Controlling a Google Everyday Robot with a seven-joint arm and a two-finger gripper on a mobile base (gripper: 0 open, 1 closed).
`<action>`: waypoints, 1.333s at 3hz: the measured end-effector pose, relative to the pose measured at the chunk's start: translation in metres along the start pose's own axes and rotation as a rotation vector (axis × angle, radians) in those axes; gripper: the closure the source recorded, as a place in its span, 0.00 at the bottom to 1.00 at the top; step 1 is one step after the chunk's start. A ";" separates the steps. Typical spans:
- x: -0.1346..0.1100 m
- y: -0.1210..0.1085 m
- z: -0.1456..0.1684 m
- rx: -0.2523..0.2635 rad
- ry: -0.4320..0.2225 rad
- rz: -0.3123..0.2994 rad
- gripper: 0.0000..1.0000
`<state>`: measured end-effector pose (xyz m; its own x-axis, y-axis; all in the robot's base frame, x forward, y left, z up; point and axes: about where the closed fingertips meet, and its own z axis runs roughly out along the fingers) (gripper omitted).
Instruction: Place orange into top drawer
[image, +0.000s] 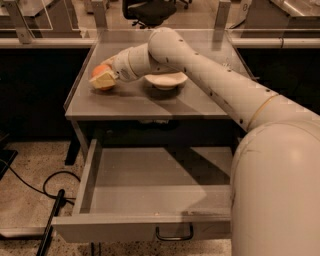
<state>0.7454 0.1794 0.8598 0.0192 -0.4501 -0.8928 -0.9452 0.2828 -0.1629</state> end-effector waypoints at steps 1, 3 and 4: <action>0.000 0.000 0.000 0.000 0.000 0.000 1.00; -0.027 0.011 -0.024 0.057 -0.074 -0.036 1.00; -0.035 0.033 -0.049 0.070 -0.124 -0.034 1.00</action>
Offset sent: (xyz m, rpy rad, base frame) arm -0.0086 -0.0080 0.0345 0.0532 -0.0815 -0.0447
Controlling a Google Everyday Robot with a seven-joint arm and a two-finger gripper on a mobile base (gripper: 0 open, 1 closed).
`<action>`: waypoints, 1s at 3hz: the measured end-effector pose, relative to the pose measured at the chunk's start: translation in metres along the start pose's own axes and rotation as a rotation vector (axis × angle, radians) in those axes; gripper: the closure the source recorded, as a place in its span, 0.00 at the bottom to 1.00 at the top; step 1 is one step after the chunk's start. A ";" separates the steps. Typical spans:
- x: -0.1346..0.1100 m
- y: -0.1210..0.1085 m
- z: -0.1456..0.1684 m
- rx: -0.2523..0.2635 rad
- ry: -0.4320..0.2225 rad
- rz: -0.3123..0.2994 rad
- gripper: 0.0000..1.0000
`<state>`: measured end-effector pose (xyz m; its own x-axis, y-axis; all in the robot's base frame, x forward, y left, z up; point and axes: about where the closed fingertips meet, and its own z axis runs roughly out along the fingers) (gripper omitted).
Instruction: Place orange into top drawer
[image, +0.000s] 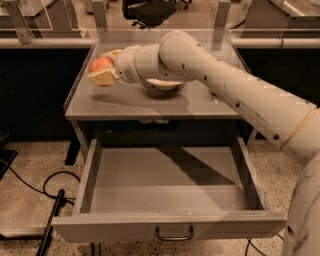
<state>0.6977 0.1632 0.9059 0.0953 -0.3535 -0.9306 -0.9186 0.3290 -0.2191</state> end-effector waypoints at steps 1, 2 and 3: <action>-0.001 0.001 -0.001 -0.003 0.003 0.001 1.00; -0.001 0.022 -0.024 0.006 0.023 0.043 1.00; -0.005 0.063 -0.061 0.034 0.042 0.123 1.00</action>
Offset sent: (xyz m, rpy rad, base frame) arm -0.0983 -0.0508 0.0085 -0.0112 0.1385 -0.0932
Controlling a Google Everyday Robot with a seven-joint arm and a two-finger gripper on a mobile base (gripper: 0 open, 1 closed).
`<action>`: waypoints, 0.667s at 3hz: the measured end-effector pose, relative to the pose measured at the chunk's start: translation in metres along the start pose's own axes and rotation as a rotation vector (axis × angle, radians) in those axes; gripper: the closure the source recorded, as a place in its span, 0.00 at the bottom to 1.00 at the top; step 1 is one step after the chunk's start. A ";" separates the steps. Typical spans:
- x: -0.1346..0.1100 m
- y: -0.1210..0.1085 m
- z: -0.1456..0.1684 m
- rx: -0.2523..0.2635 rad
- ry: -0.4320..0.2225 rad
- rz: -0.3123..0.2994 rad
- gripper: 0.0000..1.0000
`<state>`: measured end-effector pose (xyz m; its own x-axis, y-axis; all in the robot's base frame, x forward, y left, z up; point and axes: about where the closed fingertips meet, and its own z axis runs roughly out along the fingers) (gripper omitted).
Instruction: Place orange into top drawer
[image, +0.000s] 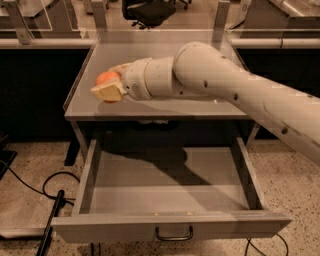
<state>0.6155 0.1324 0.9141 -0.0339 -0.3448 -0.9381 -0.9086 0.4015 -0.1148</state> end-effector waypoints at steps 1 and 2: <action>0.010 0.039 -0.027 0.004 0.003 0.055 1.00; 0.013 0.042 -0.034 0.009 0.005 0.066 1.00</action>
Offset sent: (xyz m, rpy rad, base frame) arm -0.0422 -0.0098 -0.0042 0.0181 0.0424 -0.0202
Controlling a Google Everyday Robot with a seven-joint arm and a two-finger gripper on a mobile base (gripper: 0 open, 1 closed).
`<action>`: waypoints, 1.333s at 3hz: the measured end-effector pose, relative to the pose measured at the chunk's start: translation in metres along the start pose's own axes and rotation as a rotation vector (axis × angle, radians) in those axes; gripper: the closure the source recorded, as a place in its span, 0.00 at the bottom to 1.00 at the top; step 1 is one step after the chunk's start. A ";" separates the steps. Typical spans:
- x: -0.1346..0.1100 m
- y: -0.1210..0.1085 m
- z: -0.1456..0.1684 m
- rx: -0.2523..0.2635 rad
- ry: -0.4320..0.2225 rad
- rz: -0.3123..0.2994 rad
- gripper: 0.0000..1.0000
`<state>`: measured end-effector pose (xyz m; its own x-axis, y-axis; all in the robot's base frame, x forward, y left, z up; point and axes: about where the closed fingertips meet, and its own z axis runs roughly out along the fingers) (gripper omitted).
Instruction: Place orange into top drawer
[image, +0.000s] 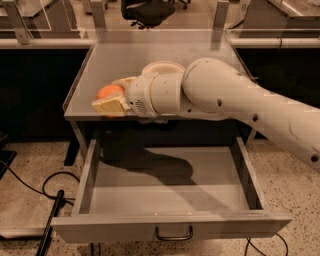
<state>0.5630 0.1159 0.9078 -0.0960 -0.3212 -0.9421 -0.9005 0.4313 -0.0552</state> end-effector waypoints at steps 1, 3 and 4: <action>0.007 0.009 -0.012 0.024 0.025 0.035 1.00; 0.062 0.051 -0.048 0.106 0.118 0.167 1.00; 0.062 0.051 -0.048 0.106 0.118 0.167 1.00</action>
Offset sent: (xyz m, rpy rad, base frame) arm -0.0899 -0.0583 -0.0557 -0.0702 0.2049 -0.2268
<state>0.4905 0.0776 0.8626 -0.2946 -0.3319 -0.8961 -0.8190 0.5710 0.0577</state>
